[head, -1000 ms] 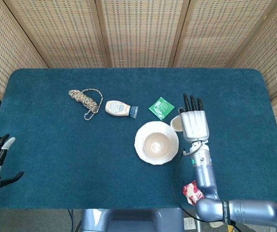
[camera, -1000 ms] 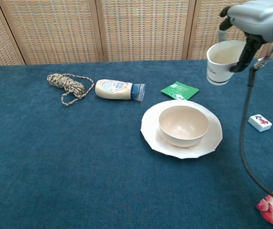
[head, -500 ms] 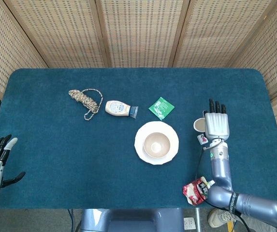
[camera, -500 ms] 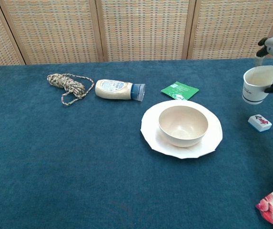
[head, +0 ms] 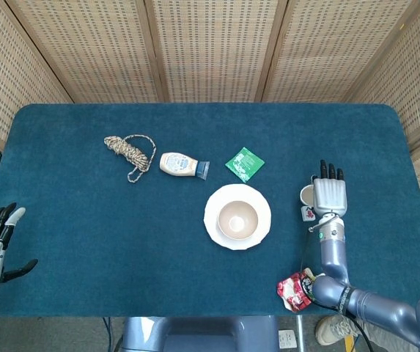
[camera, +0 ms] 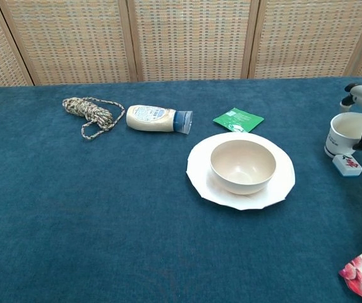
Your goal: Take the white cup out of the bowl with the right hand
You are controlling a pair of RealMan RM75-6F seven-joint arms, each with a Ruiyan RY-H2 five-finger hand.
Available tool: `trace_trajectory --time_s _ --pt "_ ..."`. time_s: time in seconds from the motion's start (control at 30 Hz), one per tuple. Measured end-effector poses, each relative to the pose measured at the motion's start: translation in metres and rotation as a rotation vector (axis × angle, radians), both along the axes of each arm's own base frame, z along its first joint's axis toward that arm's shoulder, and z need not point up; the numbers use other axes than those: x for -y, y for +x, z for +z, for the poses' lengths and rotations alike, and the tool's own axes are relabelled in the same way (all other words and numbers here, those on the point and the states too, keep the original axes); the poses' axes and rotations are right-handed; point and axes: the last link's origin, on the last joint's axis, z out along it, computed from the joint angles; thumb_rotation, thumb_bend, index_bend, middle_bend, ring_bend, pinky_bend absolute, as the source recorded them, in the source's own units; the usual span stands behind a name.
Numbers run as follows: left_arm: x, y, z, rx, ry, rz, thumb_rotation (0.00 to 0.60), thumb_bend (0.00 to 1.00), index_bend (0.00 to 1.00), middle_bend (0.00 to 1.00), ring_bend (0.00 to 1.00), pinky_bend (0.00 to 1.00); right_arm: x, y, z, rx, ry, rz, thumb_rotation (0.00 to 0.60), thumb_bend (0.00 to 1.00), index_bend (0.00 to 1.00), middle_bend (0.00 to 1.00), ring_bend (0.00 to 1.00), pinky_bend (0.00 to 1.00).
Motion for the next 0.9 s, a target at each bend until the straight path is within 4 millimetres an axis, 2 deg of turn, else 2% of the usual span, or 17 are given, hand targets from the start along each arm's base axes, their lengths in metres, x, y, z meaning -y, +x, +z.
trace_trajectory --time_s 0.17,0.37,0.47,0.67,0.9 --pt "0.000 0.001 0.000 0.000 0.000 -0.003 0.600 0.00 0.00 0.00 0.00 0.00 -0.001 0.004 0.004 -0.010 -0.017 0.023 0.600 0.27 0.08 0.00 0.00 0.10" --pt "0.001 0.000 0.001 0.001 0.003 -0.002 0.600 0.00 0.00 0.00 0.00 0.00 -0.008 0.011 0.018 -0.016 -0.045 0.063 0.600 0.25 0.04 0.00 0.00 0.08" --pt "0.001 0.000 0.002 0.003 0.005 0.000 0.600 0.00 0.00 0.00 0.00 0.00 -0.018 0.013 0.027 0.004 -0.061 0.082 0.600 0.25 0.03 0.00 0.00 0.05" --pt "0.001 -0.001 0.003 -0.004 0.006 0.005 0.600 0.00 0.00 0.00 0.00 0.00 -0.053 0.008 0.048 0.087 -0.107 0.154 0.600 0.25 0.00 0.00 0.00 0.04" --pt "0.002 0.000 0.003 -0.020 0.016 0.006 0.600 0.00 0.00 0.00 0.00 0.00 -0.116 -0.020 0.063 0.199 -0.131 0.239 0.600 0.24 0.00 0.00 0.00 0.03"
